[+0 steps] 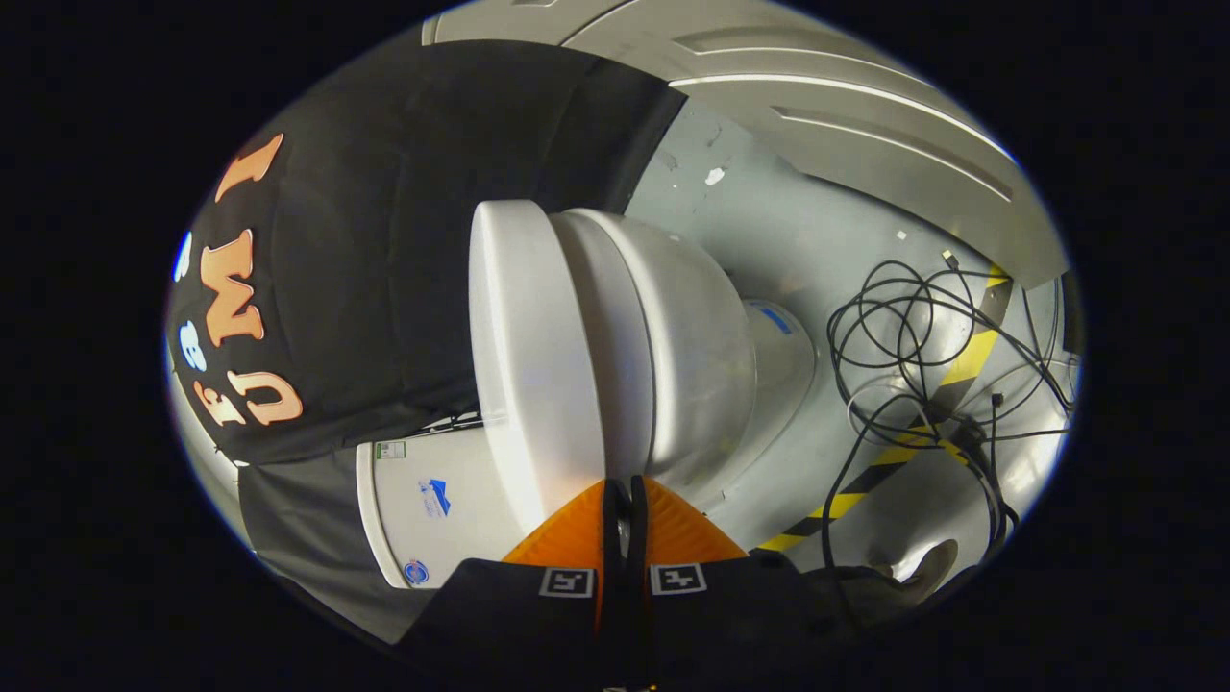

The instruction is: Open the toilet lid.

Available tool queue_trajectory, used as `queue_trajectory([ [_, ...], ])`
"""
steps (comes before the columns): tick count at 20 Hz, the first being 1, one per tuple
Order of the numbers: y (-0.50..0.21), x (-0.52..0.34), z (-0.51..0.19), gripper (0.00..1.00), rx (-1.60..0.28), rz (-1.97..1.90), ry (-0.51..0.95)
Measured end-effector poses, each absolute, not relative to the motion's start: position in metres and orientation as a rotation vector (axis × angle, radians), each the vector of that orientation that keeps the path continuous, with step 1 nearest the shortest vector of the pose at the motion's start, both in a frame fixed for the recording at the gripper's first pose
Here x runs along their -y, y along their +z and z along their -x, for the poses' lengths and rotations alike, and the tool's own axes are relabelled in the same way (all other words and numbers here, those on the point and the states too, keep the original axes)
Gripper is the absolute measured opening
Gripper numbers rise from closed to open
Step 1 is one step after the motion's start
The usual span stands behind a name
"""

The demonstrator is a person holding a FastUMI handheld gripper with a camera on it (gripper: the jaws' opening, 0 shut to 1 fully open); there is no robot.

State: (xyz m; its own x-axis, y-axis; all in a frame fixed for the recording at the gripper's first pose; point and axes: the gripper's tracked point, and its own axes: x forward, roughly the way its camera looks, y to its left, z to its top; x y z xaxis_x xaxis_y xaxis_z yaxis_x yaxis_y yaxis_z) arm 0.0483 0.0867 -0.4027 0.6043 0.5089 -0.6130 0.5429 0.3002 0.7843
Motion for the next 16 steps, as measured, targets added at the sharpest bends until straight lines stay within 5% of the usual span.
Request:
queue_trajectory([
  [16, -0.387, -0.086, -0.051, 0.08, -0.923, -1.255, -0.048],
])
